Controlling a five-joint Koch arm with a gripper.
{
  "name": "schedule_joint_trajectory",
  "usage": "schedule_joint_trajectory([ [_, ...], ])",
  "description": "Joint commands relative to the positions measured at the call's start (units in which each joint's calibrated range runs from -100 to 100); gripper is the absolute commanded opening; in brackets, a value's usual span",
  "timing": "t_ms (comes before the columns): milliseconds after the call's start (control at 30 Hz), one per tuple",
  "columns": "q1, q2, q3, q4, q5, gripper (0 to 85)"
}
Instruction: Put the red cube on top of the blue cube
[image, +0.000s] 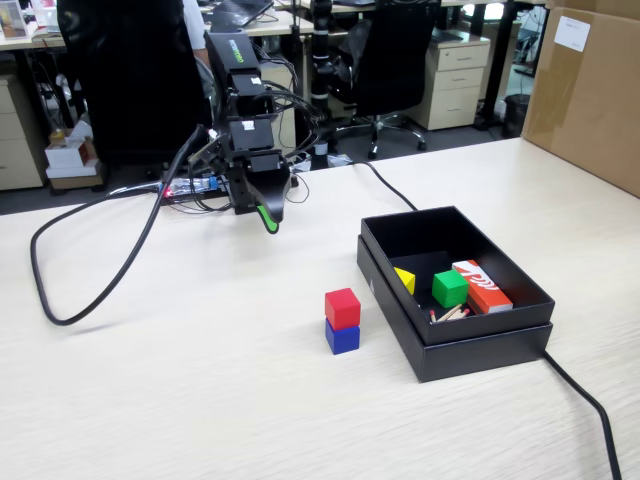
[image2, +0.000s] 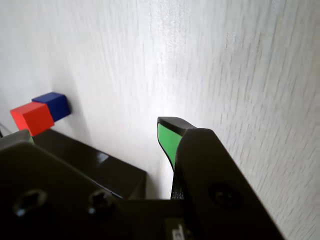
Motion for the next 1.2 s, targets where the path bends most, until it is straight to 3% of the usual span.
schedule_joint_trajectory([
  [0,0.15,-6.72,-1.03,3.37,-0.15,50.0],
  [200,0.63,-15.9,-11.91,9.24,-0.78,49.3],
  [700,2.88,-16.01,-33.67,35.51,-2.44,48.5],
  [1167,3.13,-14.63,-42.46,37.75,-2.3,47.7],
])
